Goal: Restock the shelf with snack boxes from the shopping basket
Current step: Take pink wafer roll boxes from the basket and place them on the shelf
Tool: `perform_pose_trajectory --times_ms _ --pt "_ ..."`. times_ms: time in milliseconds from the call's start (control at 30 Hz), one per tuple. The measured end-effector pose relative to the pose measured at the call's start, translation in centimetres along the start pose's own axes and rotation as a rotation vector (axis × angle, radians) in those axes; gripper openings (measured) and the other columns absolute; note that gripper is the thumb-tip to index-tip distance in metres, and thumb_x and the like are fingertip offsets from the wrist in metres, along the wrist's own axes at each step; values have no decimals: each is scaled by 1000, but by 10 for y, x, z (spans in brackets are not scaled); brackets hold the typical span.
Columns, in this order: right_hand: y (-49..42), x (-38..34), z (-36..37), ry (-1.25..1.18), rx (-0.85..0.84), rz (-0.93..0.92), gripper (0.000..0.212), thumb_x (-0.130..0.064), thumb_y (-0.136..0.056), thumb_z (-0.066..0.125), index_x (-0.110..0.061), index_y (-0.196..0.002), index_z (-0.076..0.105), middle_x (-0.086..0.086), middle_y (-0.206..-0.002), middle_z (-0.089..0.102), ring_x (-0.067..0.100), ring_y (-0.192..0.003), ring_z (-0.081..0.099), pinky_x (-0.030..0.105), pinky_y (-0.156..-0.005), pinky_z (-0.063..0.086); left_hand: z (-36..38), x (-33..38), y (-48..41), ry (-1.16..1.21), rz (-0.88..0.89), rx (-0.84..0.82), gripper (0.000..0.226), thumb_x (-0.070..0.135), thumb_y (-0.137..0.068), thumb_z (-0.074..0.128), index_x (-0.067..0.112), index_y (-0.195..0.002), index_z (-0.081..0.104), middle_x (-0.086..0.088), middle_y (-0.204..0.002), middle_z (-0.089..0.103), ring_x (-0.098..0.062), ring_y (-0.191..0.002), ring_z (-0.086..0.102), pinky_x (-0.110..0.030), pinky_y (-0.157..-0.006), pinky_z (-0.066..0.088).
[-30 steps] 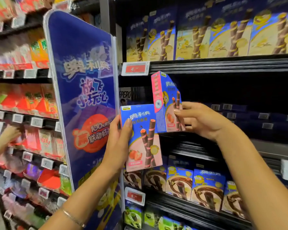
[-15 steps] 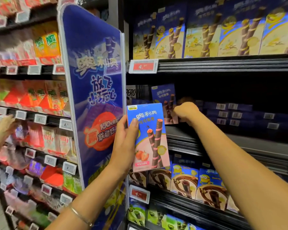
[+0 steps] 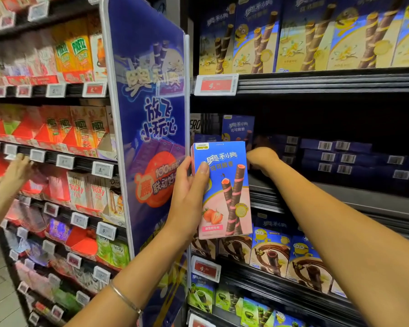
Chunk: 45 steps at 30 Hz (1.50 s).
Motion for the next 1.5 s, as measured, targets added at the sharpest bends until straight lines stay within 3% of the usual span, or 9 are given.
perform_pose_trajectory --times_ms 100,267,433,667,833,967,1200,1433,1500 --pt "5 1 -2 -25 -2 -3 36 -14 -92 67 0 -123 60 22 -121 65 28 -96 61 38 -79 55 1 1 0 -13 9 -7 61 59 -84 64 18 -130 53 4 -101 81 -12 -85 78 -24 -66 61" --pt "31 -1 -32 -201 134 -45 24 -25 -91 62 -8 -74 59 15 -95 64 28 -84 57 37 -75 49 2 1 -2 -11 8 17 42 46 -96 56 13 -121 53 5 -95 79 -11 -82 77 -24 -66 61" --pt "91 -9 -66 -704 -79 -144 41 -55 -94 59 -18 -113 65 4 -112 73 19 -103 72 42 -87 58 9 2 -3 13 -11 26 70 58 -88 64 7 -134 49 4 -98 79 -14 -87 78 -28 -69 62" --pt "174 -5 -81 -430 -308 -367 52 -72 -72 68 -35 -109 65 -9 -104 74 10 -93 73 42 -80 60 29 16 -11 43 32 9 82 60 -86 62 0 -140 50 -15 -119 76 -32 -105 76 -44 -85 64" --pt "181 1 -77 -365 -271 -412 39 -49 -81 78 -35 -113 61 -12 -103 73 6 -88 73 27 -64 58 33 16 -20 -19 34 3 60 56 -99 53 2 -126 53 1 -101 78 -19 -93 78 -37 -77 64" --pt "179 4 -80 -460 -272 -409 25 -34 -88 76 -29 -110 64 -4 -103 74 11 -86 75 23 -57 58 37 20 -19 -53 -70 -29 94 81 -82 44 9 -142 52 -9 -124 77 -32 -110 76 -57 -95 61" --pt "168 10 -93 -498 -268 -350 20 -21 -91 73 -22 -110 65 0 -96 77 15 -80 77 22 -56 57 28 11 -26 -107 -54 122 53 49 -102 53 3 -128 58 -4 -105 81 -21 -89 80 -39 -73 65" --pt "125 34 -120 -484 -120 -168 20 -16 -88 77 -6 -103 68 20 -96 75 36 -85 75 56 -76 59 15 4 -30 -123 -40 163 33 41 -108 53 12 -121 60 0 -95 82 -12 -75 77 -25 -56 58" --pt "111 38 -119 -367 -25 -148 23 -20 -85 80 -5 -94 65 17 -89 74 28 -75 71 48 -68 59 15 4 -28 -119 -36 161 38 40 -108 54 9 -129 58 -2 -102 82 -15 -83 78 -26 -62 59"
Point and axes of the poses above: each hand's wrist, its own y-axis away from the middle knuckle, its own z-axis out of the palm, x = y × z, the point moved 4 cm from there along -y, towards the middle knuckle
